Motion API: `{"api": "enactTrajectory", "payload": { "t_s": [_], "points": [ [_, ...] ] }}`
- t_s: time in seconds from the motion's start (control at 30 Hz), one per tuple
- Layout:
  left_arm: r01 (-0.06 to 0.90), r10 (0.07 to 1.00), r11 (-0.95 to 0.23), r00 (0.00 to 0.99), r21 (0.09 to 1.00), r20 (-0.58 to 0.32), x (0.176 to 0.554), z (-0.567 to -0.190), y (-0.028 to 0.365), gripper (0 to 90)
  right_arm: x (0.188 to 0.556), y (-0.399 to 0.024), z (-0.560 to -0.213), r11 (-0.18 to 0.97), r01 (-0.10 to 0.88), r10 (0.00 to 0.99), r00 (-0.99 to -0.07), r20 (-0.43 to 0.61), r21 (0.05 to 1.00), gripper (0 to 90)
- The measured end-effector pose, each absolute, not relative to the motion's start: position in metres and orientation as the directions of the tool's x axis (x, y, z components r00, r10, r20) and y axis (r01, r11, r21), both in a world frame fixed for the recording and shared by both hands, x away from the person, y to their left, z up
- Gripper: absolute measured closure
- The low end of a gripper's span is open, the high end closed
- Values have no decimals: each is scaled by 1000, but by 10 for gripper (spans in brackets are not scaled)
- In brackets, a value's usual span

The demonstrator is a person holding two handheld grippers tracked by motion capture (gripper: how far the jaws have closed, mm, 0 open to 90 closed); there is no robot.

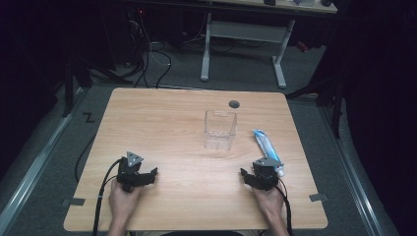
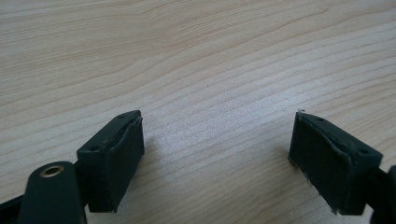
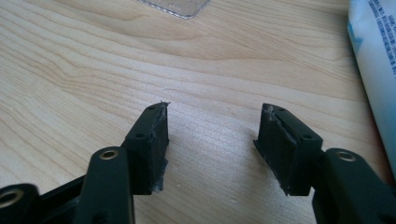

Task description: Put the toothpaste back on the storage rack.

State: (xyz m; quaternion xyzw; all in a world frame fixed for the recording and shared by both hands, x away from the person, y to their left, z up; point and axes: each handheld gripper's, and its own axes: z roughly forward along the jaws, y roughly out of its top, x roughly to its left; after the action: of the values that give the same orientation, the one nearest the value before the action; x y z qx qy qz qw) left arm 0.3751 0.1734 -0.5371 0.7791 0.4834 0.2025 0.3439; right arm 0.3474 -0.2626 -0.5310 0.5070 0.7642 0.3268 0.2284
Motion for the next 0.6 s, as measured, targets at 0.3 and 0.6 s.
{"api": "enactTrajectory", "payload": {
  "t_s": [0.3, 0.6],
  "points": [
    [614, 892, -297, 452, 731, -17, 375, -537, 173, 184, 338, -267, -525, 253, 599, 924, -382, -6, 760, 489],
    [614, 892, -297, 452, 731, -16, 375, -537, 173, 182, 323, -273, -518, 215, 586, 914, -402, 51, 781, 494]
  ]
}}
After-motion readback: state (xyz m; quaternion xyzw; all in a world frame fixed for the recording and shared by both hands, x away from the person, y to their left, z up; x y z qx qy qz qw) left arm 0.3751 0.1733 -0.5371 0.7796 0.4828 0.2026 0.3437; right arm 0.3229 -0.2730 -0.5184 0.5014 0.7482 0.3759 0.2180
